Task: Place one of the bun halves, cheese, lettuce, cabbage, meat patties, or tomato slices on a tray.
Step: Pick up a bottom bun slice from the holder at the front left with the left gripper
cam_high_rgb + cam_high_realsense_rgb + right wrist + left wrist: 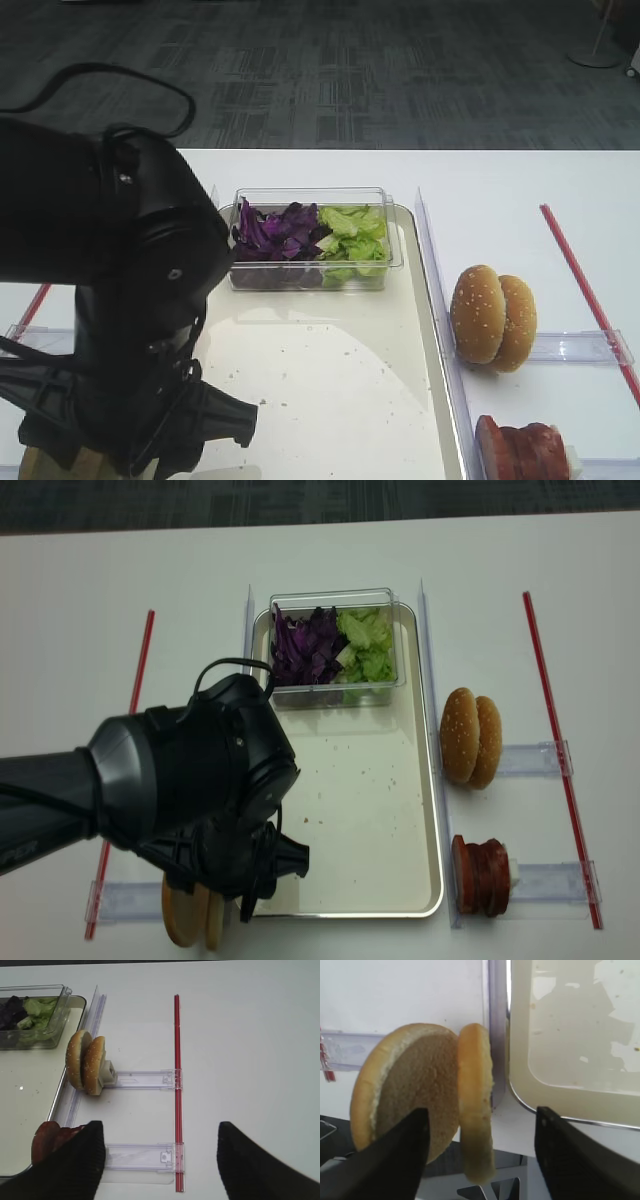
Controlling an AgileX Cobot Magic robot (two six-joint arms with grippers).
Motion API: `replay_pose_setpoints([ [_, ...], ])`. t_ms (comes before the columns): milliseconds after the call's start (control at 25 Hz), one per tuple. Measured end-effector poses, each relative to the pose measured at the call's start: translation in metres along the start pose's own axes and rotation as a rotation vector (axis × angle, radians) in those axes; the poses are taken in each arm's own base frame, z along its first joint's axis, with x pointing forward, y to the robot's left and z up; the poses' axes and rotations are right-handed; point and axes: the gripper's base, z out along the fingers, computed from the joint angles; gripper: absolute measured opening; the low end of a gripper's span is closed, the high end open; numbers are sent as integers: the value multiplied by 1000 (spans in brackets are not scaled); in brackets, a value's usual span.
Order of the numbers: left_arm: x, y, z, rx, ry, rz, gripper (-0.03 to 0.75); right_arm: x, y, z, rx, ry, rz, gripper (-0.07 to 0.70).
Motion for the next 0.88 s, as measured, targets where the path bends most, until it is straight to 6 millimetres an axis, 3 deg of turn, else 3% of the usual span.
replay_pose_setpoints([
  [880, -1, 0, 0, -1, -9, 18, 144, 0, 0, 0, 0, 0, 0, 505],
])
